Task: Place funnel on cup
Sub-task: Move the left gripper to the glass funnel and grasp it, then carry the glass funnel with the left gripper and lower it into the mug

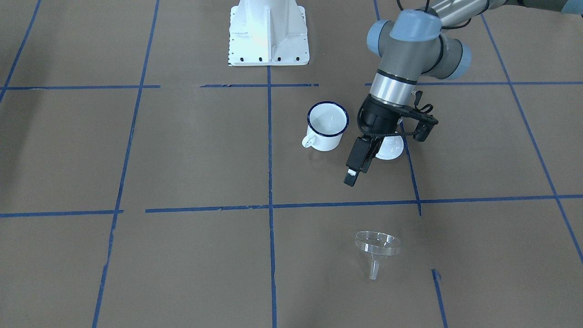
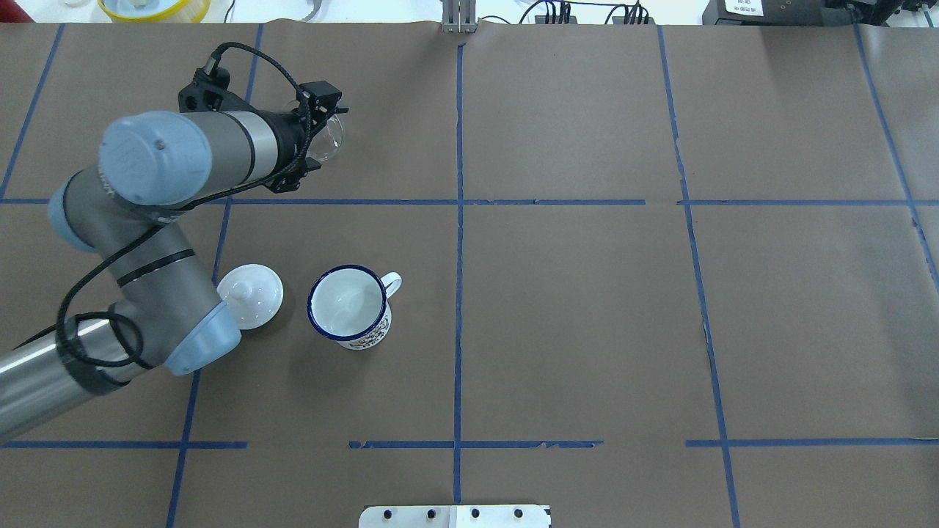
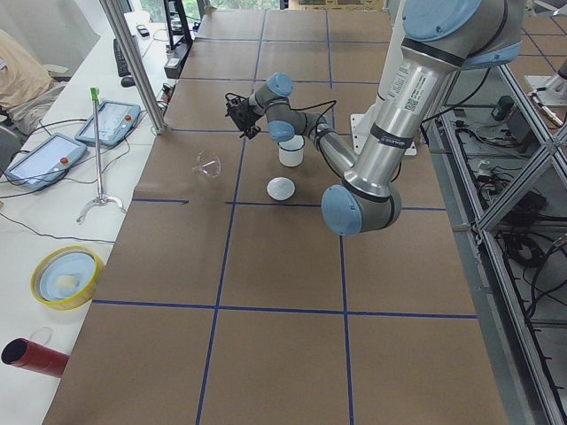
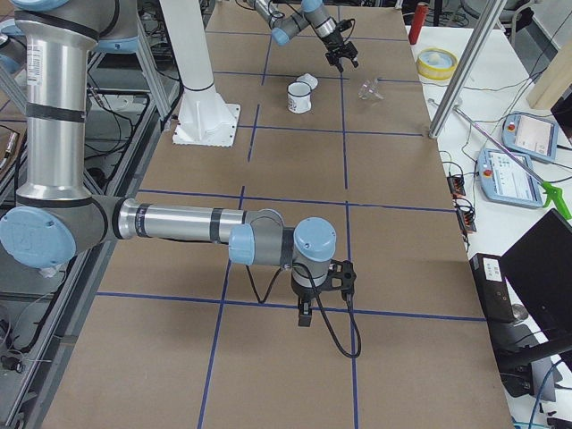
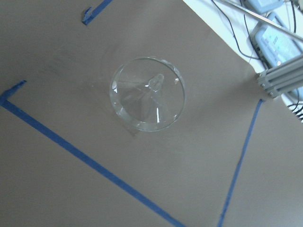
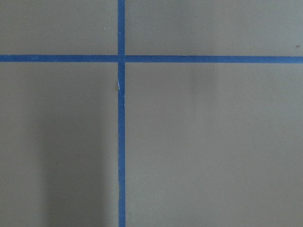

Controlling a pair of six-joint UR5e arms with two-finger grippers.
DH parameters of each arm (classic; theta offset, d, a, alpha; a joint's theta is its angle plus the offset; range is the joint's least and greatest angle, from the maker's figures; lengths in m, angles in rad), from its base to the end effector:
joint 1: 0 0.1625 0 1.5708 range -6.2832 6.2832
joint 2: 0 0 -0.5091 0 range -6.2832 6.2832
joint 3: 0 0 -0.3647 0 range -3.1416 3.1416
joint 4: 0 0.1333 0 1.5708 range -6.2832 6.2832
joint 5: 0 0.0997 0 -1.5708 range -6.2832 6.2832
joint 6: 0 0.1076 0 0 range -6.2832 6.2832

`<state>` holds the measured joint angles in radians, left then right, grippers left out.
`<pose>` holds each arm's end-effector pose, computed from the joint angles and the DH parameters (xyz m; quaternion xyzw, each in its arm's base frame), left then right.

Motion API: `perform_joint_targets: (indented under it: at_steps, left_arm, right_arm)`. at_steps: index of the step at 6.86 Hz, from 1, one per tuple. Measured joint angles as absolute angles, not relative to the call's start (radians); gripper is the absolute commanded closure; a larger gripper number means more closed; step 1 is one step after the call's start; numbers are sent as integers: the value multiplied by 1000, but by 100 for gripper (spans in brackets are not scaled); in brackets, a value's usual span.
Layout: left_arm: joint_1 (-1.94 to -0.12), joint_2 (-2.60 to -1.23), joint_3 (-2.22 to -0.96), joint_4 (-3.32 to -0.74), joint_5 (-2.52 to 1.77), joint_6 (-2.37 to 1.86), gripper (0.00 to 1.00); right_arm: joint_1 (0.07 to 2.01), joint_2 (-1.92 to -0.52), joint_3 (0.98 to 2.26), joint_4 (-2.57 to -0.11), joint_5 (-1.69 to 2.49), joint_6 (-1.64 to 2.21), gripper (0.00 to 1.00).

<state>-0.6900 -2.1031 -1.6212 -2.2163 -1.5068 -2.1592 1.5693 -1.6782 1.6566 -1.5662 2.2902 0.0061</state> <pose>0.4487 -0.5521 0.3426 0.0554 0.5739 -0.5021 0.6446 0.0618 -0.4084 0.7592 -0.0093 -0.3519 0.0051 0.9360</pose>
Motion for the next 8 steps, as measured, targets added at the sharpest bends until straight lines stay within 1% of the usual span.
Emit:
perform_joint_targets:
  at_steps: [1,2,4,5,6,7,8]
  left_arm:
    - [-689,-2155,-1499,-2285,-1444,-2243,0]
    - [-692,-2180,-1406,-2349,-1395,-2297,0]
    - [-718,-2192,-1284,-2451,-1363,-2352,0]
    - [-726,-2193,-1247,-2475,-1361,-2357,7]
    - [-730,-2193,-1219,-2496,-1360,-2358,28]
    - [-734,-2194,-1198,-2520,-1360,-2359,51]
    - [-737,-2194,-1190,-2537,-1359,-2360,100]
  right_arm:
    - [1569,-1678,1657,-1566,2290,6,0]
    - [1569,-1678,1657,-1566,2290,6,0]
    - [1569,-1678,1657,-1566,2290,6,0]
    - [1569,-1678,1657,-1566,2290,6,0]
    - [1569,-1678,1657,-1566,2290,6,0]
    - [1569,-1678,1657,-1566,2290,6,0]
    - [1569,-1678,1657,-1566,2290,6,0]
